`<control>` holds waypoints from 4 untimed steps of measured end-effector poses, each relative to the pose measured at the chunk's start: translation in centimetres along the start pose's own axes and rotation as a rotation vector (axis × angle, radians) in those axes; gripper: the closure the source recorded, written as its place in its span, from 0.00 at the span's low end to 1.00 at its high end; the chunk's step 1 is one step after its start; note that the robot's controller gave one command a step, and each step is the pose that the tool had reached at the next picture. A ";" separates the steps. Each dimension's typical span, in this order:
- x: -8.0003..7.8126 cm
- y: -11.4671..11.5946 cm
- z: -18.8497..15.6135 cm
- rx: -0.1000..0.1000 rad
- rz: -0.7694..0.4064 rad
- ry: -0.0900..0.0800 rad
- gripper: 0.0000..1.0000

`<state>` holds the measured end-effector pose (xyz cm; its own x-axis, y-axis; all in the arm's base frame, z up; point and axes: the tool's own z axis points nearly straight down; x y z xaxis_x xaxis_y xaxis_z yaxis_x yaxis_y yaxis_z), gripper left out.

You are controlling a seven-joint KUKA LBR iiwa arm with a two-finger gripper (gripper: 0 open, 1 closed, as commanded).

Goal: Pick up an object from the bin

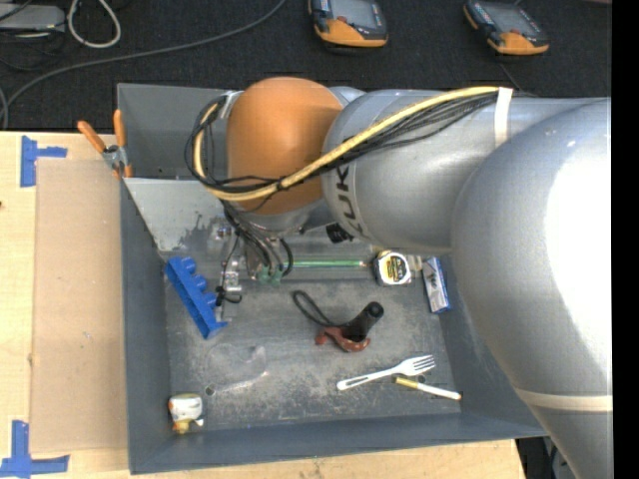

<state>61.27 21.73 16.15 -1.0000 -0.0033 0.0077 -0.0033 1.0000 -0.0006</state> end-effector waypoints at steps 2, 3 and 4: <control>-0.2 1.6 4.7 -0.004 0.195 -0.012 0.00; -0.8 2.4 11.1 -0.005 0.267 -0.019 0.00; -0.1 2.1 6.5 -0.003 0.262 -0.010 0.00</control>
Offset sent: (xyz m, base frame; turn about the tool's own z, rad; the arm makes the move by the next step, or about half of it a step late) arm -0.0021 0.0296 -0.0915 0.3268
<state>61.35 23.79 9.62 -0.9667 0.2559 -0.0019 0.2559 0.9667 0.0020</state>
